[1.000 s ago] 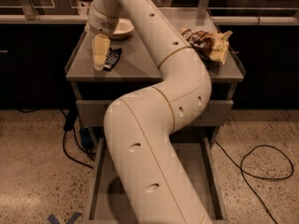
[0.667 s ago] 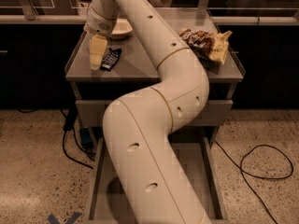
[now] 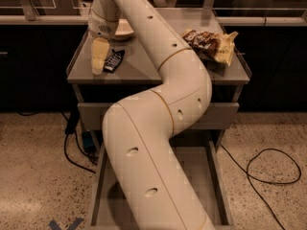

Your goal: Place rxbar blueberry into middle drawer

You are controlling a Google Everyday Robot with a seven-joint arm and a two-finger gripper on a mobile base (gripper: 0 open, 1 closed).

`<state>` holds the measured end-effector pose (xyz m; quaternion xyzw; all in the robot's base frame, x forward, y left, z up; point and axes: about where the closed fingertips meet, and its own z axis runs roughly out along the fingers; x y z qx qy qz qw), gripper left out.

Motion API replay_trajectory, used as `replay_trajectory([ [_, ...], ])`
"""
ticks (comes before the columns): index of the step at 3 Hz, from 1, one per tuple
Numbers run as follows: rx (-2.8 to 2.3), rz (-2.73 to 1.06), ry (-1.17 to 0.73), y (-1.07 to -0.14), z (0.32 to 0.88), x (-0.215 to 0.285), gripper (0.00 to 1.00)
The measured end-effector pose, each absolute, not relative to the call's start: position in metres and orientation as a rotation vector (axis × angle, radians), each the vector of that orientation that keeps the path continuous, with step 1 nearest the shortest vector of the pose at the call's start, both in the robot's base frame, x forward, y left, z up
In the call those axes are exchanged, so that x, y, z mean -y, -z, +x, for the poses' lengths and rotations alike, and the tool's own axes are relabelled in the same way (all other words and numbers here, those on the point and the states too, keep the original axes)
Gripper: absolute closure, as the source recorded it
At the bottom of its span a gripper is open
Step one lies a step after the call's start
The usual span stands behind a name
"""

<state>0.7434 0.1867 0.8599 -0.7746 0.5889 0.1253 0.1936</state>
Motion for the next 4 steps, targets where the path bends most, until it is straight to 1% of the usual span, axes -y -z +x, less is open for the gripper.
replay_trajectory([
  [1, -1.652, -2.173, -0.351, -0.860, 0.743, -0.187, 0.00],
  [2, -1.772, -2.117, -0.244, -0.858, 0.757, -0.180, 0.00],
  [3, -1.991, -2.025, -0.042, -0.858, 0.772, -0.161, 0.00],
  [4, -2.022, -1.973, -0.002, -0.856, 0.783, -0.160, 0.00],
])
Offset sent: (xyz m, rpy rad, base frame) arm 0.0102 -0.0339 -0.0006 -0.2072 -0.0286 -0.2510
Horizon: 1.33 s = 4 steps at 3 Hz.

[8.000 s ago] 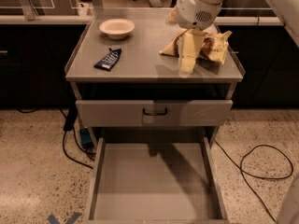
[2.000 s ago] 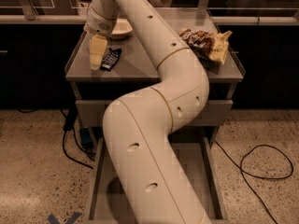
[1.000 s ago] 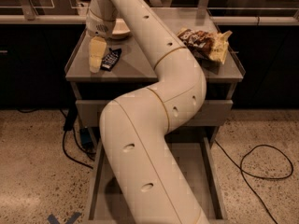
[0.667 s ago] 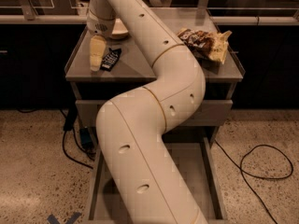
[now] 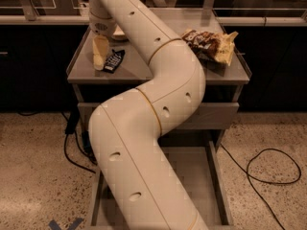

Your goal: Place rxbar blueberry into middle drawer

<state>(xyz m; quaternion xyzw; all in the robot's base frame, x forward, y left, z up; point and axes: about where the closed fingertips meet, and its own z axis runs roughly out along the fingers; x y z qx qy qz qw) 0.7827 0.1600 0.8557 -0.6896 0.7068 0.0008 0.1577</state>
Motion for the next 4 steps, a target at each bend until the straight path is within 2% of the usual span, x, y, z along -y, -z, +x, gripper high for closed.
replay_trajectory([
  [4, -2.173, -1.901, -0.050, -0.807, 0.792, -0.147, 0.00],
])
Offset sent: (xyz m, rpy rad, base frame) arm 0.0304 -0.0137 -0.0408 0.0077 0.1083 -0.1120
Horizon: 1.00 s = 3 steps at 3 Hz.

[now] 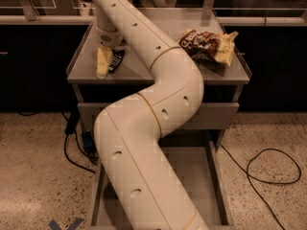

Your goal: Place rxbar blueberry into middle drawer

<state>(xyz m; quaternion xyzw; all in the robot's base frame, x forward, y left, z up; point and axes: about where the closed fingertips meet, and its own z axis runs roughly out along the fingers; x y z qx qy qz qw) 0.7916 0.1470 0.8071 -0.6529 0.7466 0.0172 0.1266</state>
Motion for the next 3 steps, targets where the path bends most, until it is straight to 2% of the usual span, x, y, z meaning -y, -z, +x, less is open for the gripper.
replay_trajectory([
  [1, -2.173, -1.901, -0.050, -0.8071, 0.7916, -0.1470, 0.16],
  [3, -2.173, -1.901, -0.050, -0.8071, 0.7916, -0.1470, 0.64],
])
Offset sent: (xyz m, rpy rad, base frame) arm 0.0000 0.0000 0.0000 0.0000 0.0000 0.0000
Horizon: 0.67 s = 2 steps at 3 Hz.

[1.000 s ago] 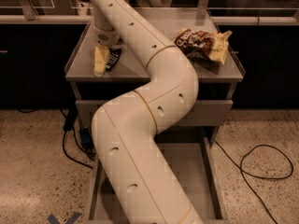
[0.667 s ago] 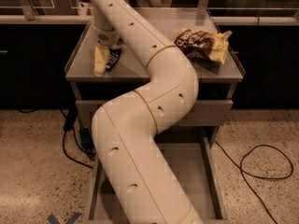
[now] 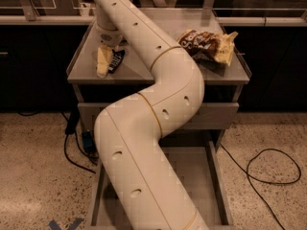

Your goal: Place rxbar blueberry into middle drawer

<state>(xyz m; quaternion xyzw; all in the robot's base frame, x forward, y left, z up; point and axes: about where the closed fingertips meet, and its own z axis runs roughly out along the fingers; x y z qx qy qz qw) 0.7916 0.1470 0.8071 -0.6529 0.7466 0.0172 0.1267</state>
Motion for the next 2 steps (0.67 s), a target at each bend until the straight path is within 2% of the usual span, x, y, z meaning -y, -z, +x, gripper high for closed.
replay_trajectory([
  [1, -2.173, -1.901, -0.050, -0.8071, 0.7916, -0.1470, 0.93],
  [2, -2.173, -1.900, -0.050, -0.8071, 0.7916, -0.1470, 1.00],
])
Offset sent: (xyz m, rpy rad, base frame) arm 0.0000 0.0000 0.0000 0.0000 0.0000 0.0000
